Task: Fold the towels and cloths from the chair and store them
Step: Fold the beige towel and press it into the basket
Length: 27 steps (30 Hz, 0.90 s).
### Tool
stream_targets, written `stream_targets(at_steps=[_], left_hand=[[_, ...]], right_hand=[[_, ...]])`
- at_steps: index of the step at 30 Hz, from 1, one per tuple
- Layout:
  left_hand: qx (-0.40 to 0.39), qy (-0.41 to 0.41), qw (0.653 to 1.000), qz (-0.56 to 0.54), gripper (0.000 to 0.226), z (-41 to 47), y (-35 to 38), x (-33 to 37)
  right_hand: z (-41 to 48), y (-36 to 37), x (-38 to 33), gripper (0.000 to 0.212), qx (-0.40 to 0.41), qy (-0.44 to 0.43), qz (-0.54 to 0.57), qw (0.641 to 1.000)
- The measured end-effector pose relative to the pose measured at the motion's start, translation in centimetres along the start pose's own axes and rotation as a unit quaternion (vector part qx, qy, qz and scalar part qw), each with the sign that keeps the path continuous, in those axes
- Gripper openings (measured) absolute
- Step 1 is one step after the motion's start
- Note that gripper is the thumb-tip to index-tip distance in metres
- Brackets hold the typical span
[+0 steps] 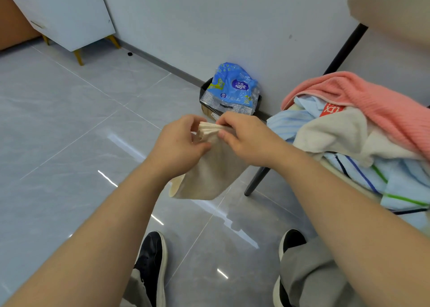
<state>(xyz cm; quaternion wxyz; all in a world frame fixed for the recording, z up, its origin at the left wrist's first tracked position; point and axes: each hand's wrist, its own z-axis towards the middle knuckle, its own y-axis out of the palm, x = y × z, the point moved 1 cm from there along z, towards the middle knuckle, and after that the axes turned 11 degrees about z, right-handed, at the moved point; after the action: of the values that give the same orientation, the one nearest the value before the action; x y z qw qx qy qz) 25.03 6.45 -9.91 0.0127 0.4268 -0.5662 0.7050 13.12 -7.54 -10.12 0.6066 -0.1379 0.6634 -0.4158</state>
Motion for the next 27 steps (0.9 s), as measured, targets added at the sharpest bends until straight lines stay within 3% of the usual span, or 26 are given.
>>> stream_targets(at_steps=[2, 6, 10, 14, 18, 22, 27], left_hand=[[0.007, -0.018, 0.999, -0.030, 0.009, 0.1, 0.1, -0.1], [0.005, -0.019, 0.998, -0.066, 0.001, 0.0, 0.2, 0.1], [-0.005, -0.032, 0.996, -0.084, 0.001, 0.0, 0.6, -0.1], [-0.041, -0.027, 0.990, -0.134, 0.022, -0.1, 0.7, -0.4], [-0.047, 0.007, 0.999, 0.026, 0.025, 0.1, 0.3, -1.5], [-0.063, 0.010, 0.994, 0.088, 0.017, 0.0, 0.4, -2.7], [-0.069, 0.005, 0.985, 0.156, 0.014, 0.3, 0.5, -4.7]], right_hand=[[-0.1, 0.6, -0.3, 0.020, 0.004, -0.013, -0.010, 1.000], [-0.3, 1.1, -0.7, 0.034, 0.011, -0.041, -0.058, 0.997], [0.0, 1.1, -0.6, 0.038, 0.024, -0.069, -0.098, 0.992], [-0.1, 0.0, -1.1, 0.039, 0.100, -0.058, -0.068, 0.991], [-0.3, -3.4, -1.2, 0.037, 0.213, -0.047, -0.056, 0.974], [-1.1, -6.9, -1.3, 0.035, 0.330, -0.084, -0.043, 0.939], [-1.9, -9.6, -1.0, 0.035, 0.398, -0.096, -0.035, 0.912]])
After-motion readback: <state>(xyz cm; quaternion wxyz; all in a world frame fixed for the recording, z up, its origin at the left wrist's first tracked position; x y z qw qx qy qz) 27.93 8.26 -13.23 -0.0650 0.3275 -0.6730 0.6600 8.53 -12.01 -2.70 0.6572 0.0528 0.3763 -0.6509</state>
